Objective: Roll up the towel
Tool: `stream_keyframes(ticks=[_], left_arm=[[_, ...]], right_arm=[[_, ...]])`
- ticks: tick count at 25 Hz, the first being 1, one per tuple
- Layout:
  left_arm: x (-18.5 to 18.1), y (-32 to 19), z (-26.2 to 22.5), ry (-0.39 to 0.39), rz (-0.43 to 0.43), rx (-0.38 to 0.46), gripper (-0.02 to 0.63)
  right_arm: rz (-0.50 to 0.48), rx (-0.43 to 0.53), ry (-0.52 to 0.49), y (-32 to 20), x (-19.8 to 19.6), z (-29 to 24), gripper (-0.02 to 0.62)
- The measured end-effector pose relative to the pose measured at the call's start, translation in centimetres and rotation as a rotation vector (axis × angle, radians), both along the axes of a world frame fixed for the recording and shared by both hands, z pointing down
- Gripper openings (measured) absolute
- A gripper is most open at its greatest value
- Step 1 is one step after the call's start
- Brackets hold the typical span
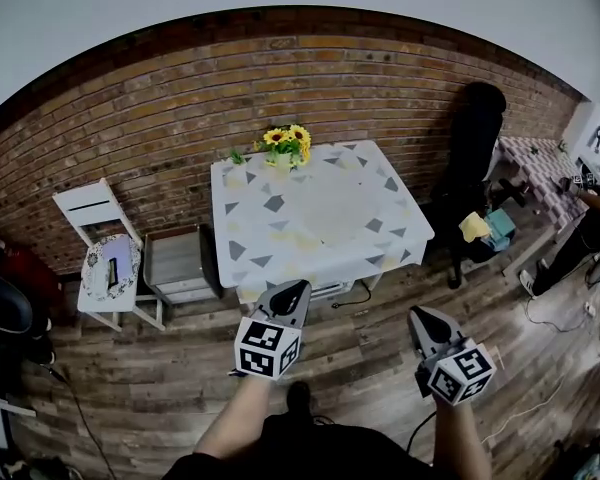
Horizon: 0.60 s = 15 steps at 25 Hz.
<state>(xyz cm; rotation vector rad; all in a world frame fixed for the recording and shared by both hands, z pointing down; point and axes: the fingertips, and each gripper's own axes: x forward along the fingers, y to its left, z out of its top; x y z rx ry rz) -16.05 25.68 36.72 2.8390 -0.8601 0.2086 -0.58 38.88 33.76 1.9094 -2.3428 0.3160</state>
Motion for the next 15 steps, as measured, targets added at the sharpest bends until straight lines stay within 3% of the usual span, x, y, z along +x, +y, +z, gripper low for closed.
stream_keyframes(ticks=[7,15], left_arm=[[0.0,-7.5,0.0,-0.005,0.01,-0.003,0.02],[1.5,-13.3,0.1,-0.007,0.054,-0.004,0.02]], right_arm=[[-0.033,-0.011,0.009,-8.9,-0.6,-0.4,0.014],[-0.009,-0.058,0.038,-14.1,0.3,-0.1,0.014]])
